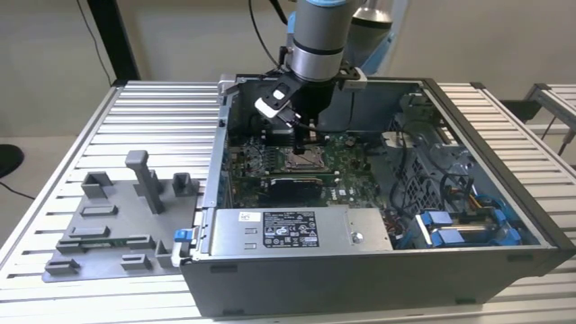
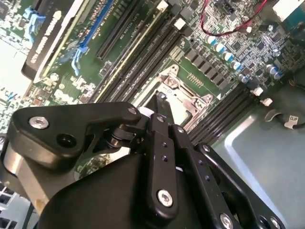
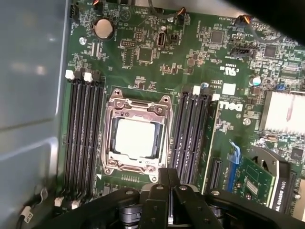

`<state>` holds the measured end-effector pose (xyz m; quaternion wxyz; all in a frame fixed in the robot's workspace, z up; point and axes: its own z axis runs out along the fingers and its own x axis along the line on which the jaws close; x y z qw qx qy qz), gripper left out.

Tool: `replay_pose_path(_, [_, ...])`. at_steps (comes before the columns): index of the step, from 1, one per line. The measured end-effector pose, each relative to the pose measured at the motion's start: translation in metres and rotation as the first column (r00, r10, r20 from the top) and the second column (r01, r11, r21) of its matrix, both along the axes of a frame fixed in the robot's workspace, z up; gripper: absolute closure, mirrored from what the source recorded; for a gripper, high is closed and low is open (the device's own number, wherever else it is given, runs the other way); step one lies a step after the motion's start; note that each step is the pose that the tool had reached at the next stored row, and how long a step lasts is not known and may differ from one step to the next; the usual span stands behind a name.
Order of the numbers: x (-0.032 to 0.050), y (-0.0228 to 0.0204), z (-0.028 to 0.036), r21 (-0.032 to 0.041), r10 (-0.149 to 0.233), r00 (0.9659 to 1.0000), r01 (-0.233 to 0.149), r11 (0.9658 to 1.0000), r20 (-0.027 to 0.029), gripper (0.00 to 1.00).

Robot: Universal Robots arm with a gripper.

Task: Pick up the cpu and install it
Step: 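Install the second cpu locking lever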

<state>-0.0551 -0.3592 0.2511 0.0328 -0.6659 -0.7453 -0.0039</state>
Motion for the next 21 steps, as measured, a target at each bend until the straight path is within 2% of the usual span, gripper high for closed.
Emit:
replay_pose_path(5, [-0.0041, 0.0000, -0.0069, 0.0095, 0.000, 1.0000, 0.000, 1.0000, 0.0003, 1.00])
replay_pose_path(12, [-0.0157, 0.0000, -0.0177, 0.0183, -0.006, 1.0000, 0.006, 0.9998, 0.0006, 1.00])
replay_pose_path(17, [-0.0176, 0.0000, -0.0255, 0.0248, -0.008, 1.0000, 0.008, 0.9997, 0.0004, 1.00])
replay_pose_path(19, [-0.0181, -0.0001, -0.0275, 0.0314, -0.009, 1.0000, 0.009, 0.9995, 0.0005, 1.00])
replay_pose_path(21, [-0.0189, 0.0000, -0.0290, 0.0416, -0.010, 1.0000, 0.010, 0.9991, 0.0005, 1.00])
